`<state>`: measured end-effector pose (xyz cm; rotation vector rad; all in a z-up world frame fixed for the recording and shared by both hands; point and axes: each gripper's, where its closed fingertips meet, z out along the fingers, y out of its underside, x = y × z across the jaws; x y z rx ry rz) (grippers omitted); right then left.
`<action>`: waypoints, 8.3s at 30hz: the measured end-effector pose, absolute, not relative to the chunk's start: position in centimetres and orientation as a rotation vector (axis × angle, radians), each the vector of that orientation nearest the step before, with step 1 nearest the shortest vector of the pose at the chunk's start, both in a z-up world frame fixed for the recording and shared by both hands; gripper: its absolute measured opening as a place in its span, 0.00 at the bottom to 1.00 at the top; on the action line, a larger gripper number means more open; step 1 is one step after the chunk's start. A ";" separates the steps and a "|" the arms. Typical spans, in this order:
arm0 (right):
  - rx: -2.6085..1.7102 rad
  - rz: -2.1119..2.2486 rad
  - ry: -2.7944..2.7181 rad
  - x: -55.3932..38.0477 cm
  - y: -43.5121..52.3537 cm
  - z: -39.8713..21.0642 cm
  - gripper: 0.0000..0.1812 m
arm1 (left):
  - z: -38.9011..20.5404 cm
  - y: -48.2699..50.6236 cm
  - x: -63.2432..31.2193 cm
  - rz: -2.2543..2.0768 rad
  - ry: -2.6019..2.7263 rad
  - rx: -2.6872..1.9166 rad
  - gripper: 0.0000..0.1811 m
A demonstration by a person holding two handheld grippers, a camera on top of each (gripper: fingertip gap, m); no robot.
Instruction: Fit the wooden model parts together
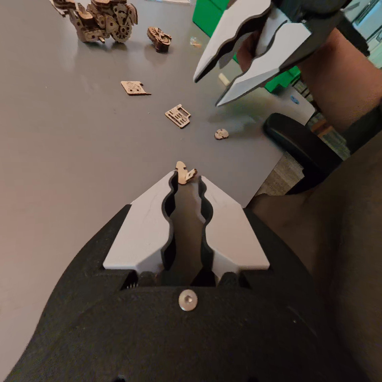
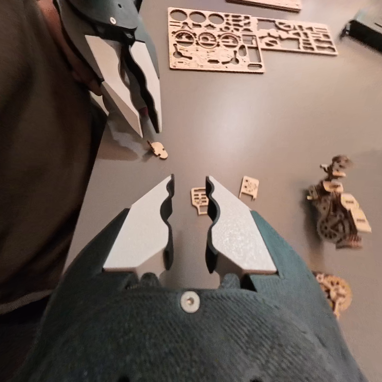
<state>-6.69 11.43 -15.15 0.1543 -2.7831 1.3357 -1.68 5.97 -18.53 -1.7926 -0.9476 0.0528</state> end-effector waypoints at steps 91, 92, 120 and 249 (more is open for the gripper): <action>-0.846 1.855 -2.643 -2.4 3.5 -14.5 0.14 | -13.3 3.4 -3.4 0.142 -0.990 -1.493 0.00; -0.881 1.871 -2.638 -2.5 3.4 -14.5 0.16 | -13.2 3.5 -3.3 0.174 -0.971 -1.511 0.00; -1.144 2.117 -2.565 -2.8 3.2 -13.3 0.19 | -12.9 3.9 -2.9 0.395 -0.858 -1.602 0.00; 0.148 1.368 -2.664 -3.0 6.6 -18.7 0.11 | -18.3 6.6 -3.2 -1.256 -0.785 -1.905 0.00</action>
